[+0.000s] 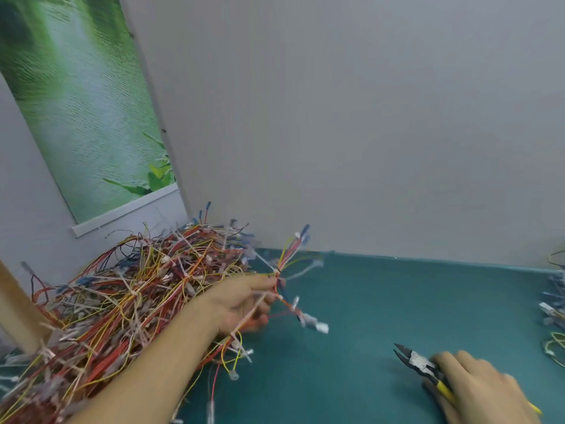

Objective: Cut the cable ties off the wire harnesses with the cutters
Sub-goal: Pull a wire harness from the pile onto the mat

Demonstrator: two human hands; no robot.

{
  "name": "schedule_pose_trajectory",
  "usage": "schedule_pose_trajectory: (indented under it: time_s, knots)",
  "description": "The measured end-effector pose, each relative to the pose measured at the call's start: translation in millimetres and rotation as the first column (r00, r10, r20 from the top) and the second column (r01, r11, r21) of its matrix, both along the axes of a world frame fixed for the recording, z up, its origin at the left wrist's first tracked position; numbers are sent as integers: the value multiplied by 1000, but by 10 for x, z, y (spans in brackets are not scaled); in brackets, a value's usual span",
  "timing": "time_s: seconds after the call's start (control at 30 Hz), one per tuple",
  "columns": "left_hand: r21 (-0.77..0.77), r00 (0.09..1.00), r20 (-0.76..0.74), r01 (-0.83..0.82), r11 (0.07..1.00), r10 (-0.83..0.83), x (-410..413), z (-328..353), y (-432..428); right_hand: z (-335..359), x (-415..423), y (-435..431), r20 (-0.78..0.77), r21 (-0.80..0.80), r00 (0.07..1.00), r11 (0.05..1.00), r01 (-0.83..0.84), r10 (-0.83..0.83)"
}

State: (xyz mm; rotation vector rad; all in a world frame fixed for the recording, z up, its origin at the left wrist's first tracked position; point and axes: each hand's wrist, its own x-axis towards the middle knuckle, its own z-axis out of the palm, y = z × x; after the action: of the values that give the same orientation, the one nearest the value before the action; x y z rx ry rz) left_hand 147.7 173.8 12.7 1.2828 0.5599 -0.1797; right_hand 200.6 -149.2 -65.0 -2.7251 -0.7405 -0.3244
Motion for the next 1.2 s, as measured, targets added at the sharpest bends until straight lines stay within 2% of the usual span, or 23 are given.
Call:
schedule_pose_trajectory:
  time_s: [0.07, 0.13, 0.17, 0.2, 0.27, 0.37, 0.43, 0.53, 0.6, 0.67, 0.73, 0.77, 0.87, 0.93, 1.07, 1.2]
  knots:
    - [-2, 1000, -21, -19, 1000, 19, 16, -86, -144, -23, -1, -9, 17, -26, 1000, 1000, 12, -12]
    - [-141, 996, 85, 25, 990, -13, 36, -81, -257, 50, -44, -7, -47, -76, 999, 997, -13, 10]
    - [-157, 993, 119, 45, 987, -27, 57, -64, -294, 59, -70, -10, -20, -101, 1000, 995, 6, -8]
    - [-112, 993, 113, 41, 993, -29, 70, -48, -327, 31, -68, -5, 93, -42, 996, 999, 6, -2]
    - [58, 996, 89, 13, 998, -18, 95, -67, -426, 8, -85, -9, 112, -6, 994, 1000, 16, -15]
    - [110, 991, 119, 46, 993, -59, 119, -88, -593, -65, -71, -41, 102, -100, 995, 995, 4, 6]
    - [150, 991, 123, 36, 988, -55, 107, -97, -626, -67, -48, -47, 74, -107, 997, 994, 1, 7]
    - [232, 973, 230, -27, 972, -28, 95, -95, -646, -43, 25, -31, -4, -148, 999, 988, 35, -36]
    - [286, 962, 269, -44, 957, -36, 68, -109, -657, 57, -30, -7, -86, -54, 995, 998, 44, -49]
    - [352, 966, 255, -58, 934, -36, 16, -139, -650, 247, -88, 27, -170, 175, 984, 980, 91, -60]
    - [376, 966, 257, -64, 924, -38, -7, -154, -636, 452, -183, 12, -160, 412, 986, 905, 106, -43]
    - [400, 964, 260, -63, 915, -47, -19, -149, -623, 559, -224, 33, -125, 474, 992, 878, 71, -13]
    - [461, 965, 248, -42, 887, -83, -42, -102, -581, 864, -283, 277, -82, 516, 983, 851, -101, 166]
    - [483, 966, 242, -37, 875, -93, -49, -86, -577, 1045, -252, 568, -111, 479, 967, 865, -151, 230]
    - [561, 962, 248, -50, 826, -110, -40, -103, -577, 1181, -9, 1220, -233, 386, 956, 919, -78, 178]
    - [732, 950, 256, -71, 678, -176, -40, -141, -558, 1076, 216, 1639, -454, 398, 873, 917, 20, 178]
